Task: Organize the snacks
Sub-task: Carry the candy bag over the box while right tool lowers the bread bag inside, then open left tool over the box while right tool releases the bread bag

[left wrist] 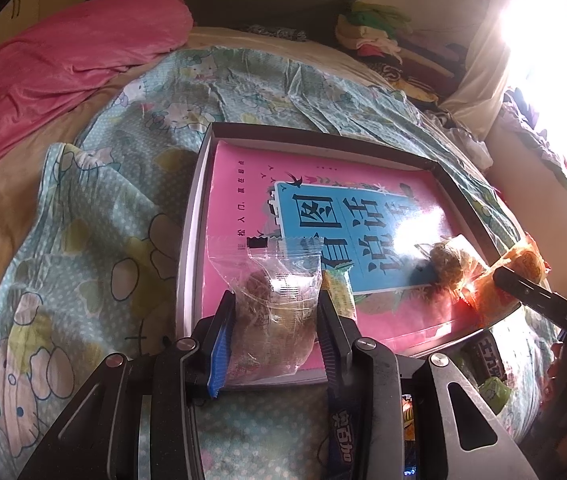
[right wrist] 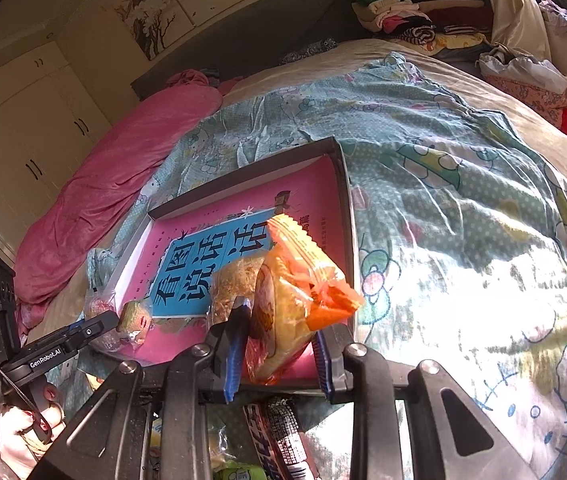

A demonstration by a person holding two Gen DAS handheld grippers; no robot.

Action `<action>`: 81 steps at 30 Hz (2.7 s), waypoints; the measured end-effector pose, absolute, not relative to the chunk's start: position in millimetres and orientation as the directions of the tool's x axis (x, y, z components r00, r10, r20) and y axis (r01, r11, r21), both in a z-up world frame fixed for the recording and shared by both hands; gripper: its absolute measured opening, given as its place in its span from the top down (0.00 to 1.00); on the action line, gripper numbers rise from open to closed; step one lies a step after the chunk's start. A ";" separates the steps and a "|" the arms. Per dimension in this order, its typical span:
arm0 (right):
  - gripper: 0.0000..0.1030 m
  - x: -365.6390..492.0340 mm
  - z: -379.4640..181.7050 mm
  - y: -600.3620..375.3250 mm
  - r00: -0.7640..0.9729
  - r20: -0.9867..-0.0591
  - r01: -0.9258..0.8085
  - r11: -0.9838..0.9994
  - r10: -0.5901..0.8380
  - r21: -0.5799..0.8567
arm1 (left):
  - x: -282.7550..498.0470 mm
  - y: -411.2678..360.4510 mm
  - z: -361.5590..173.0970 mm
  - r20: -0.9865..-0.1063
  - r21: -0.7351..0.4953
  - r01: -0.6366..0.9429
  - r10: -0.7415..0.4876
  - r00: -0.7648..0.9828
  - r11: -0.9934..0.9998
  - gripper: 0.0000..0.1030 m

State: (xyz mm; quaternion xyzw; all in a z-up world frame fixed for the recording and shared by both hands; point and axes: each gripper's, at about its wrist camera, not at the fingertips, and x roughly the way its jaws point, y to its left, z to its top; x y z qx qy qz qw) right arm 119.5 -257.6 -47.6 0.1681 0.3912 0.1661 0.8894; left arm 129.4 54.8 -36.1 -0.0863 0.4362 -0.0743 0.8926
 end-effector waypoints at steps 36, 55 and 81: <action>0.67 97.8 -31.4 -288.2 0.685 -0.638 -0.080 0.906 0.353 0.416 | 124.0 62.7 -34.6 -0.778 -0.227 0.027 -0.198 0.596 0.974 0.60; 0.64 94.1 -19.5 -269.3 0.727 -0.643 -0.116 0.967 0.239 0.228 | 122.9 63.2 -30.4 -0.779 -0.220 0.027 -0.192 0.597 0.975 0.52; 0.60 95.4 -26.5 -241.7 0.686 -0.667 -0.220 0.957 0.291 0.191 | 109.0 50.8 -10.9 -0.758 -0.198 0.083 -0.206 0.619 0.977 0.39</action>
